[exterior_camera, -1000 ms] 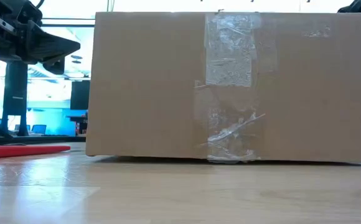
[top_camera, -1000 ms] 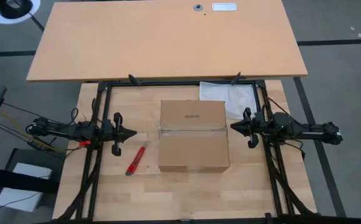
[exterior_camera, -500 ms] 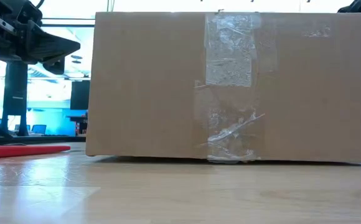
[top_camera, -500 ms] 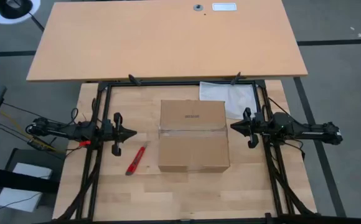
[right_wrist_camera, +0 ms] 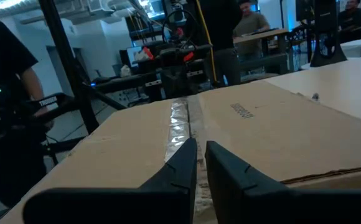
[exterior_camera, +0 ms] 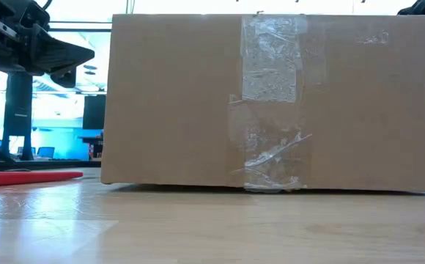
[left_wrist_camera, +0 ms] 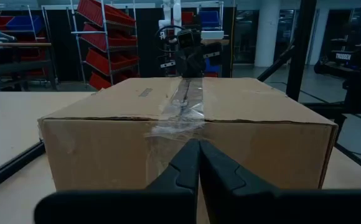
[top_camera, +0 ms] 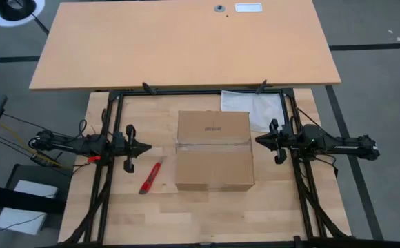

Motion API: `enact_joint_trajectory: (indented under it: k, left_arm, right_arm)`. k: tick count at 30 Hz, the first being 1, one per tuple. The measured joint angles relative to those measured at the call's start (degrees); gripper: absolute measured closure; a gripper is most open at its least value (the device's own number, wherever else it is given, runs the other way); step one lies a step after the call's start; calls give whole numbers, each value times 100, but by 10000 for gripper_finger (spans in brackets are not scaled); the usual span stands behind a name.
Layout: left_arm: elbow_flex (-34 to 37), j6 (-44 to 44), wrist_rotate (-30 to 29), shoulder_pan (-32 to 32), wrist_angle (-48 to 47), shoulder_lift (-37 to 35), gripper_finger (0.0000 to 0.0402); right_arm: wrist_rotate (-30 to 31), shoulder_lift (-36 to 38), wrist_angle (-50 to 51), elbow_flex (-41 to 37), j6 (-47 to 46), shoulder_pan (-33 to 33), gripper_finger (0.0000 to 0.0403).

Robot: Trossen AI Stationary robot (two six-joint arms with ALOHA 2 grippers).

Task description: Unpack boxes

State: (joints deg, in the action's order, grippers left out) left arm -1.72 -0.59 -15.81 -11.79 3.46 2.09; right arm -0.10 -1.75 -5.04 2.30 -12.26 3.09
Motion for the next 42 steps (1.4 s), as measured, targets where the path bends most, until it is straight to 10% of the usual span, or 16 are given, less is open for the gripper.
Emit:
enact_joint_trajectory:
  k: [23, 30, 36, 42]
  left_arm:
    - [0, 12, 0, 0, 145, 6, 381]
    - [2, 2305, 732, 0, 1748, 11, 381]
    - [-73, 3539, -997, 3, 2855, 50, 381]
    - [-1285, 2669, -1832, 2, 1573, 507, 381]
  right_arm:
    - [0, -1, 0, -2, -1, -1, 362]
    - [0, -1, 0, 0, -1, -2, 362]
    - [0, 1, 0, 0, -1, 0, 362]
    - [0, 0, -2, 0, -1, -2, 362]
